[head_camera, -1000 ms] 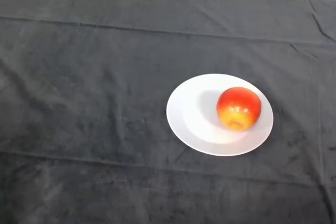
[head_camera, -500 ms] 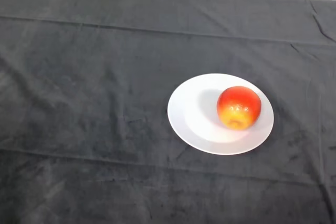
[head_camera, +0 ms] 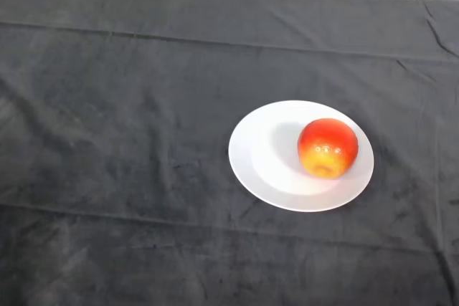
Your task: Move the apple to the plate
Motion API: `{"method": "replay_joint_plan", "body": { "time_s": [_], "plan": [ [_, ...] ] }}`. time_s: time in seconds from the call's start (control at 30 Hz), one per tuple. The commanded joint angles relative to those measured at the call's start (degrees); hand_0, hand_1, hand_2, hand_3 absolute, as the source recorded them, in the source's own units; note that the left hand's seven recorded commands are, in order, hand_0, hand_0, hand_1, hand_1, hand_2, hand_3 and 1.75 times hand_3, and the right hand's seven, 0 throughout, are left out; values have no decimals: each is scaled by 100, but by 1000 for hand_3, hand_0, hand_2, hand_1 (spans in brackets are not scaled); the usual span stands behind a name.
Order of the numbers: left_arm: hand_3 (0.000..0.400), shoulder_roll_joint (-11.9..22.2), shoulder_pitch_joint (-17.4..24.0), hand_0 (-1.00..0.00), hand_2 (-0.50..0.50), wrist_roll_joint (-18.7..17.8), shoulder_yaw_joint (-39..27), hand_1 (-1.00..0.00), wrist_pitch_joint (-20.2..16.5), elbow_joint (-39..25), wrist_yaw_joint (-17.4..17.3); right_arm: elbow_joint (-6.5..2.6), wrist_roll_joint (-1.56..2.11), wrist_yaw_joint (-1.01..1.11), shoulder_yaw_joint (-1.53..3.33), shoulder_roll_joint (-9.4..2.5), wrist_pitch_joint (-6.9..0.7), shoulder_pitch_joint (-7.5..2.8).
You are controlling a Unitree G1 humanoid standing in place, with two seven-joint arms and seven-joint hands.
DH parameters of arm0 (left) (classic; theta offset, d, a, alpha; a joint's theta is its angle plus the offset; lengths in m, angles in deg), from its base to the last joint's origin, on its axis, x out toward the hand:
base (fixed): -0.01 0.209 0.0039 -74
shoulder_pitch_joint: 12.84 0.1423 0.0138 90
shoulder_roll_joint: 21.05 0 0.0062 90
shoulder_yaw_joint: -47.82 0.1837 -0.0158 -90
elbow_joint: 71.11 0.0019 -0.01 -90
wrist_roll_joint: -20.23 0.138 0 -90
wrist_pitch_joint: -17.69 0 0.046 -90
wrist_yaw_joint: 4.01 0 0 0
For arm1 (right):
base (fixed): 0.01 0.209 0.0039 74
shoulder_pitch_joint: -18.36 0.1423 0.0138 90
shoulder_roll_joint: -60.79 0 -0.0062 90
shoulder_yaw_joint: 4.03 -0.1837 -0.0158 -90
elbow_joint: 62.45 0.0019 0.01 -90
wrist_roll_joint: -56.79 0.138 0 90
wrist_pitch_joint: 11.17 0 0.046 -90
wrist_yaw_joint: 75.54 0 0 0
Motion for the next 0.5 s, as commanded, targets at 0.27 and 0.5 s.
{"method": "replay_joint_plan", "body": {
  "time_s": [0.27,0.5],
  "plan": [
    [0,-38,-181,0,0,49,-301,0,73,345,-68,242,140,-46,-66,23,15,119],
    [0,-40,-199,0,0,67,-315,0,102,387,-95,241,141,-46,-66,23,15,119]
  ]
}}
